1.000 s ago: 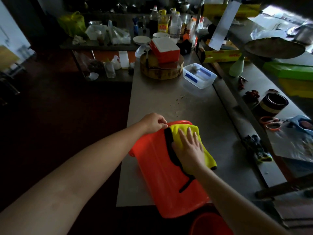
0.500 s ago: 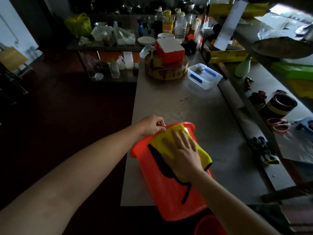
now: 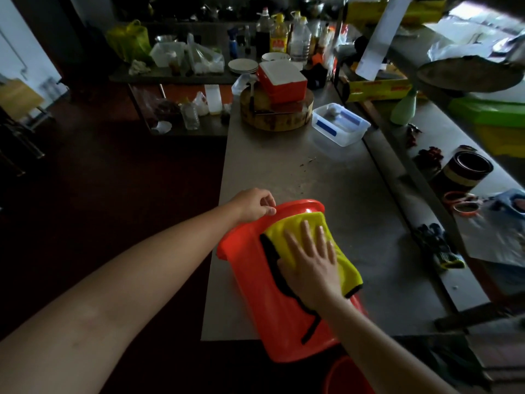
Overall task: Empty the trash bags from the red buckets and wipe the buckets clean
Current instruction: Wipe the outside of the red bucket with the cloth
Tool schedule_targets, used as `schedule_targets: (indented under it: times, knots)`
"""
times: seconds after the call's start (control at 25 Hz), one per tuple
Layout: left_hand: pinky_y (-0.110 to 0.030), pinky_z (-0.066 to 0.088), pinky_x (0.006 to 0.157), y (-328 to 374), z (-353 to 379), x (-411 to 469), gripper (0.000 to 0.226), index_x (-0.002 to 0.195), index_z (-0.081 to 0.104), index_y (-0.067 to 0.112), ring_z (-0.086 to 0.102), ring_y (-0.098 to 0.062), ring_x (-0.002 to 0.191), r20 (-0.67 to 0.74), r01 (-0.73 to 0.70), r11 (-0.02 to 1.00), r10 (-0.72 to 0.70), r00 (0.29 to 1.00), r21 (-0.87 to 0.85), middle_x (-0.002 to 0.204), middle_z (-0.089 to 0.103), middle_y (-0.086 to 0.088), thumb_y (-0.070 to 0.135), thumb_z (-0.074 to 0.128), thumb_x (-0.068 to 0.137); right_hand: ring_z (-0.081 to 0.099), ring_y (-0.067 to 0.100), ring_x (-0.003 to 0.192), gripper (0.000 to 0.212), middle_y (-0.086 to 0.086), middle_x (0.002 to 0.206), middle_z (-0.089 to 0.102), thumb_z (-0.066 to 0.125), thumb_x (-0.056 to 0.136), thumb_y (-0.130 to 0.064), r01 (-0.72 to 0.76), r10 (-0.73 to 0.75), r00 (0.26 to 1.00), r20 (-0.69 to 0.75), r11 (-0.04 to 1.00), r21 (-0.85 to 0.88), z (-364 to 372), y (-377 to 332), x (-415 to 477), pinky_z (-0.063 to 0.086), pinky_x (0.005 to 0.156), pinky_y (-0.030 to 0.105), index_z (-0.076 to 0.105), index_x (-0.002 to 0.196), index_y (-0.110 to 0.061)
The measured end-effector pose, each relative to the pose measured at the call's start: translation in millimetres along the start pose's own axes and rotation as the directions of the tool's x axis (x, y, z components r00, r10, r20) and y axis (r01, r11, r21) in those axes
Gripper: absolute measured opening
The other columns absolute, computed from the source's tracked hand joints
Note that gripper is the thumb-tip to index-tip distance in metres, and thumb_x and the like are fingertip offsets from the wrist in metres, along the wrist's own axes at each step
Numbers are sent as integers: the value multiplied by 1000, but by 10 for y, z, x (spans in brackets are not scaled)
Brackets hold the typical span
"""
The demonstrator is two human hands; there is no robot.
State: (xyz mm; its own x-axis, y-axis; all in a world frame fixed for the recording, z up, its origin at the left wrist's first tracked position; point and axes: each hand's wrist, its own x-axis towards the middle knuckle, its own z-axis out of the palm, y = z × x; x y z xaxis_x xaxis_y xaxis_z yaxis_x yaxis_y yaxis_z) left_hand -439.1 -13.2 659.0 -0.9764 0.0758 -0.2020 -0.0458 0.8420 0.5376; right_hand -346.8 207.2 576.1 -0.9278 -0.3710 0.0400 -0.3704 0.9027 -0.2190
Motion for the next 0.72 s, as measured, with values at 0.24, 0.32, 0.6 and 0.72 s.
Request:
schedule_targets:
  times: [0.24,0.32,0.6,0.72]
  knots:
    - [-24,44,88,103,39,22,26,117,72,20,63,-19,113,-3,-45,998,45,999,49,119,70,-1,30,70,93,2,39,155,58,2,168,19,48,95,-55,298,-307,952,3,921,-250,379,-484,-246,13,118,64,46,150,-37]
    - [-26,45,88,114,32,11,25,117,71,18,62,-20,112,6,-53,996,53,999,76,120,69,-2,28,68,94,-1,35,156,57,-1,169,16,43,98,-57,276,-283,959,-6,939,-207,279,-431,-235,11,120,62,41,152,-40]
    - [-22,42,84,65,57,8,25,117,70,18,64,-20,110,-19,-37,997,38,999,72,118,70,-3,27,68,94,-7,18,156,62,-11,169,-3,31,100,-69,-149,137,988,73,969,197,-152,396,71,13,125,45,13,156,-51]
    - [-24,43,85,106,78,19,24,117,71,20,63,-19,111,-40,-34,996,38,998,84,117,70,-2,29,67,94,1,16,156,61,-11,169,3,34,101,-63,-275,203,955,216,877,393,-177,609,153,17,123,44,16,157,-48]
